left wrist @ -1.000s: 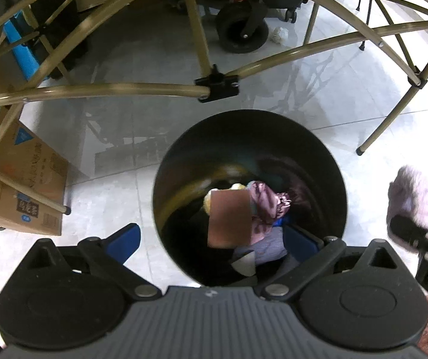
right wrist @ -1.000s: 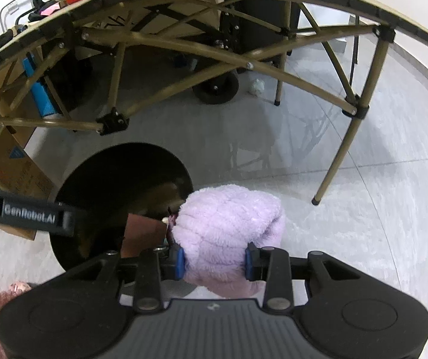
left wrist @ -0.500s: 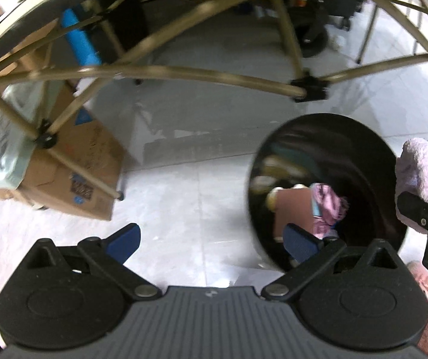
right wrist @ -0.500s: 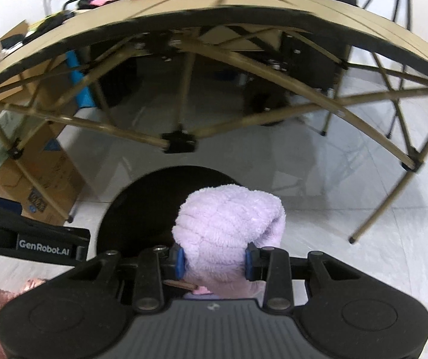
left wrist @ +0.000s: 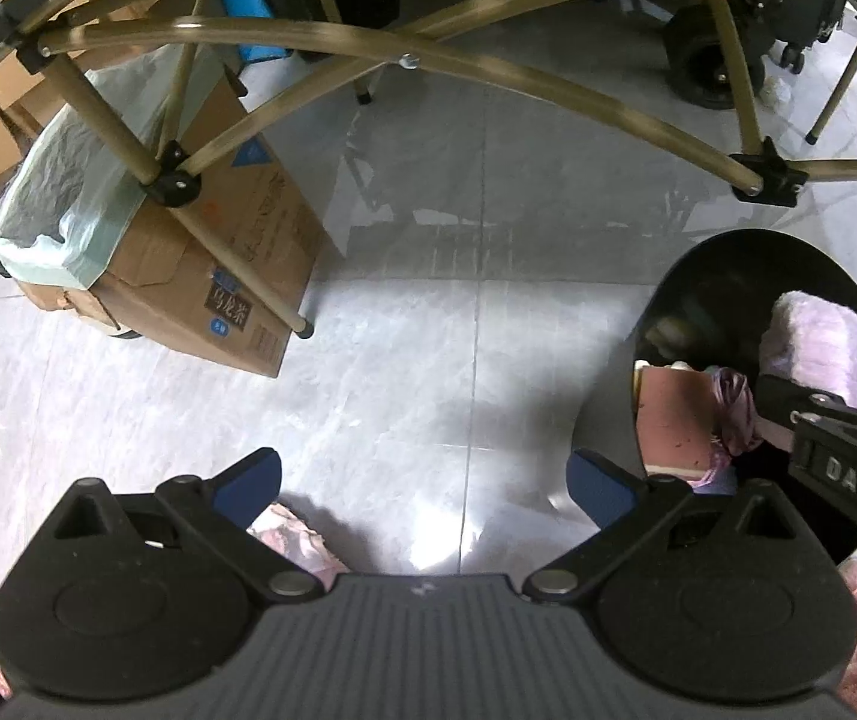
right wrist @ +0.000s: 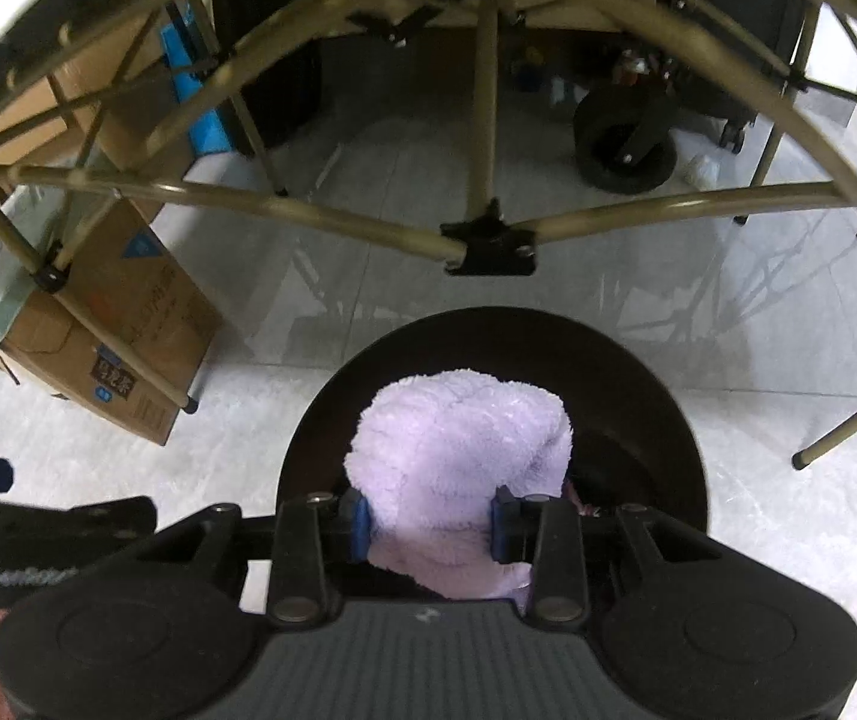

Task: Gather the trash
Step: 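Lower the lavender towel into the bin and open the right gripper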

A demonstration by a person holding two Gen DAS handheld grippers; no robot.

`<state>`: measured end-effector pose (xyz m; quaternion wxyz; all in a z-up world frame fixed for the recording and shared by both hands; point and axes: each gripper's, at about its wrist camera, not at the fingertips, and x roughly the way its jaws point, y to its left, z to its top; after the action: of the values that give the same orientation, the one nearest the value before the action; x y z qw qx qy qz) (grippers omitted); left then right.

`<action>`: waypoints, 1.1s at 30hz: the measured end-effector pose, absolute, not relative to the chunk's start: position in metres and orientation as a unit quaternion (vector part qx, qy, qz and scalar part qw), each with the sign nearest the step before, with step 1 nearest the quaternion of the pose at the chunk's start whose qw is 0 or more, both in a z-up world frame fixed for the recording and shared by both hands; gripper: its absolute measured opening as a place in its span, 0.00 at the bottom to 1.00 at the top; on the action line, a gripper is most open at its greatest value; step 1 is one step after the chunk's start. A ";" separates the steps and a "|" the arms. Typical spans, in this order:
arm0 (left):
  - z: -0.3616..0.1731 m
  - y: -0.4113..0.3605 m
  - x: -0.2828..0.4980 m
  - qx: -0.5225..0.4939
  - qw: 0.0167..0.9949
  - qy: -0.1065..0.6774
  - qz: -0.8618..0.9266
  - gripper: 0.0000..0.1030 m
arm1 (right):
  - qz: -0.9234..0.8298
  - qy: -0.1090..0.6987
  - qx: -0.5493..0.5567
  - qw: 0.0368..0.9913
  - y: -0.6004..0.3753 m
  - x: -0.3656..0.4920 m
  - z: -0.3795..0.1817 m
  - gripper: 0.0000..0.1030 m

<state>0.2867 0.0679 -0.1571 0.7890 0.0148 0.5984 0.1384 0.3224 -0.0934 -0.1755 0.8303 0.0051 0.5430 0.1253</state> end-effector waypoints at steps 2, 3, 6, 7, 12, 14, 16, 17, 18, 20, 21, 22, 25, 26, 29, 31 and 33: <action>-0.159 0.069 0.287 0.014 0.787 0.601 0.140 1.00 | 0.123 0.549 0.004 0.827 -0.091 0.326 -0.180 0.33; -0.160 0.069 0.287 0.014 0.785 0.603 0.142 1.00 | 0.123 0.551 0.002 0.825 -0.090 0.326 -0.183 0.33; -0.163 0.072 0.287 0.011 0.780 0.610 0.143 1.00 | 0.121 0.558 -0.003 0.821 -0.087 0.328 -0.189 0.33; -0.164 0.073 0.287 0.010 0.778 0.612 0.143 1.00 | 0.119 0.561 -0.004 0.820 -0.087 0.328 -0.191 0.33; -0.166 0.073 0.287 0.010 0.775 0.615 0.142 1.00 | 0.109 0.573 -0.012 0.812 -0.088 0.332 -0.200 0.42; -0.166 0.073 0.287 0.009 0.774 0.617 0.143 1.00 | 0.098 0.577 -0.018 0.810 -0.088 0.332 -0.202 0.53; -0.166 0.074 0.287 0.009 0.773 0.618 0.144 1.00 | 0.087 0.581 -0.023 0.809 -0.089 0.333 -0.204 0.83; -0.167 0.074 0.287 0.009 0.772 0.619 0.144 1.00 | 0.081 0.581 -0.024 0.809 -0.091 0.334 -0.203 0.98; -0.167 0.074 0.287 0.008 0.771 0.620 0.145 1.00 | 0.077 0.581 -0.026 0.810 -0.091 0.333 -0.203 1.00; -0.168 0.074 0.287 0.009 0.770 0.622 0.146 1.00 | 0.069 0.585 -0.026 0.808 -0.093 0.333 -0.205 1.00; -0.168 0.074 0.287 0.010 0.769 0.622 0.146 1.00 | 0.067 0.589 -0.025 0.805 -0.094 0.333 -0.206 1.00; -0.169 0.073 0.287 0.011 0.769 0.623 0.147 1.00 | 0.064 0.593 -0.025 0.802 -0.094 0.333 -0.208 1.00; -0.169 0.073 0.288 0.011 0.768 0.624 0.145 1.00 | 0.059 0.599 -0.029 0.798 -0.095 0.332 -0.211 1.00; -0.169 0.073 0.288 0.010 0.768 0.624 0.145 1.00 | 0.059 0.599 -0.030 0.798 -0.095 0.331 -0.211 1.00; -0.168 0.073 0.288 0.010 0.769 0.623 0.145 1.00 | 0.058 0.602 -0.028 0.796 -0.096 0.331 -0.211 1.00; -0.169 0.073 0.287 0.010 0.769 0.623 0.144 1.00 | 0.057 0.605 -0.028 0.794 -0.097 0.331 -0.212 1.00; -0.167 0.073 0.288 0.010 0.769 0.622 0.144 1.00 | 0.056 0.610 -0.027 0.790 -0.098 0.330 -0.214 1.00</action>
<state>0.2876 0.0726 -0.1671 0.7693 0.0095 0.6225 0.1437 0.3302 -0.0979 -0.2135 0.7903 -0.0274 0.6095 0.0564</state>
